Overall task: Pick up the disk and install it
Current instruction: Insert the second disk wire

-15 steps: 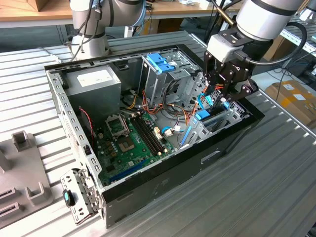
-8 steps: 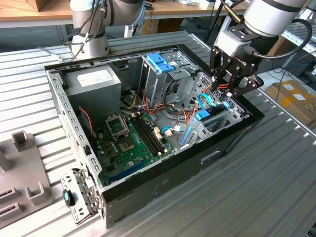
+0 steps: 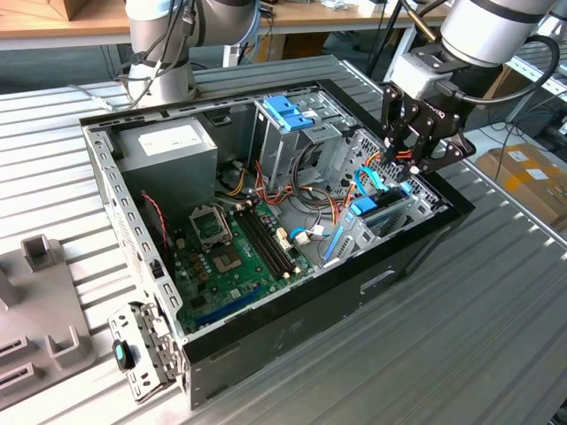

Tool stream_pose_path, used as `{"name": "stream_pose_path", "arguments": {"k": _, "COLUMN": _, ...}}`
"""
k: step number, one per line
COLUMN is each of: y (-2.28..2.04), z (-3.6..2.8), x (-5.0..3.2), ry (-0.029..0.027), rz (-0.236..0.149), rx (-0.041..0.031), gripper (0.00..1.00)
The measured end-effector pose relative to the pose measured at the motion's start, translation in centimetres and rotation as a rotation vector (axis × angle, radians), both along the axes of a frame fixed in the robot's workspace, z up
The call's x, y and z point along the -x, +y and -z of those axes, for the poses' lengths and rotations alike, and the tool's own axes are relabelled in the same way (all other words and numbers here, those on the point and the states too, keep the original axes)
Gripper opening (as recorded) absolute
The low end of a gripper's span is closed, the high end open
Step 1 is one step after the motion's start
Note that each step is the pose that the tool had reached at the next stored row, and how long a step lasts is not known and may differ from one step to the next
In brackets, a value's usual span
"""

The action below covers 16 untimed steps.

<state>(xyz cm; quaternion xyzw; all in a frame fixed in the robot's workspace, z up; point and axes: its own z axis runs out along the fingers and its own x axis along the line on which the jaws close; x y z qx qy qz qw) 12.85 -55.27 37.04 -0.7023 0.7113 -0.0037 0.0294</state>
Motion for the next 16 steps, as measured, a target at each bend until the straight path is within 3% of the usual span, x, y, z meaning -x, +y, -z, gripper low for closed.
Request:
{"name": "stream_pose_path", "arguments": {"k": 9, "y": 0.0, "z": 0.0, "x": -0.01, "ry": 0.0, "rz": 0.0, "rx": 0.0012, "gripper": 0.42}}
{"name": "stream_pose_path", "arguments": {"k": 16, "y": 0.13, "z": 0.0, "x": -0.78, "ry": 0.0, "rz": -0.003, "rx": 0.0014, "gripper": 0.42}}
